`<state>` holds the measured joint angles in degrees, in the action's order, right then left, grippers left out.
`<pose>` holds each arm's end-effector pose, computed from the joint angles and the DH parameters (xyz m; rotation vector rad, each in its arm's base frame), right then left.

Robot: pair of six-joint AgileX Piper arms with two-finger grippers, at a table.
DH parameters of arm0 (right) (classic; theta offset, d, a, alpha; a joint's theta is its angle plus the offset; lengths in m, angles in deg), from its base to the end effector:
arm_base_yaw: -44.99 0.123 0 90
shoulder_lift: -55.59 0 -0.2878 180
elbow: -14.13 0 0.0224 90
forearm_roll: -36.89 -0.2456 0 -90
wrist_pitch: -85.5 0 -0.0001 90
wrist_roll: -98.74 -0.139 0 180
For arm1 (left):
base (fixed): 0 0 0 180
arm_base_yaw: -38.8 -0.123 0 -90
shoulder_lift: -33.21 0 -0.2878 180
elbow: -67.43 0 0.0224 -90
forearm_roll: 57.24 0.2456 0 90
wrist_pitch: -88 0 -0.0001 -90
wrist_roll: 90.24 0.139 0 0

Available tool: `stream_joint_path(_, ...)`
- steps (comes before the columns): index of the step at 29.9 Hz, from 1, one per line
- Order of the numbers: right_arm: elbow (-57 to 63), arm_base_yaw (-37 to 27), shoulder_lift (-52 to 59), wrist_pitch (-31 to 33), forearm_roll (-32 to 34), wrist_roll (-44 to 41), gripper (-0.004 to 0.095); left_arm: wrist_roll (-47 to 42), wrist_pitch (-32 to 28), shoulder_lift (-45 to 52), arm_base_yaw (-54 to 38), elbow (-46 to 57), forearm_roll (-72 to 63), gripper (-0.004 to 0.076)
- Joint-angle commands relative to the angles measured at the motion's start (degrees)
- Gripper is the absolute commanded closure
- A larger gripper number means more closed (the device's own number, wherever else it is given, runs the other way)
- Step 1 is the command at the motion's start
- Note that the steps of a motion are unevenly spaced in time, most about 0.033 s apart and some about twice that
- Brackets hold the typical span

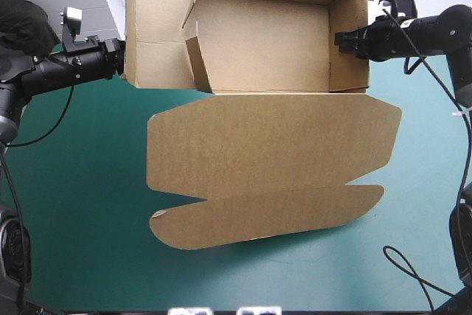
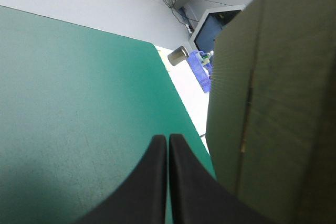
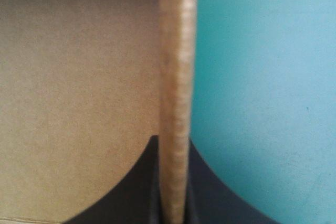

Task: Fold the box

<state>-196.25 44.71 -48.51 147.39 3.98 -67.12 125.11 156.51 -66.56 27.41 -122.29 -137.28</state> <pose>0.3916 0.0647 0.4120 -0.1982 2.2443 0.5935 0.3636 -0.0567 0.4064 0.0986 1.9420 -1.3357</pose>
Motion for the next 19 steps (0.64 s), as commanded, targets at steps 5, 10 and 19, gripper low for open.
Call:
stream_joint_path(5, -1.7, 1.2, 2.9, -4.4, -0.8, -0.2, 0.0925, 0.8, 5.3, 4.2, 0.4, -1.5, -6.2, 0.0731)
stream_joint_path(10, -1.7, 3.9, 2.6, -5.9, 2.4, -1.1, 0.0925, 0.8, 5.3, 6.5, 0.4, -1.5, -5.7, 0.0731)
stream_joint_path(19, -1.7, 9.1, 0.6, -9.2, 5.1, -3.5, 0.0925, -2.8, 5.3, 11.6, 0.5, -1.5, 5.4, 0.0731)
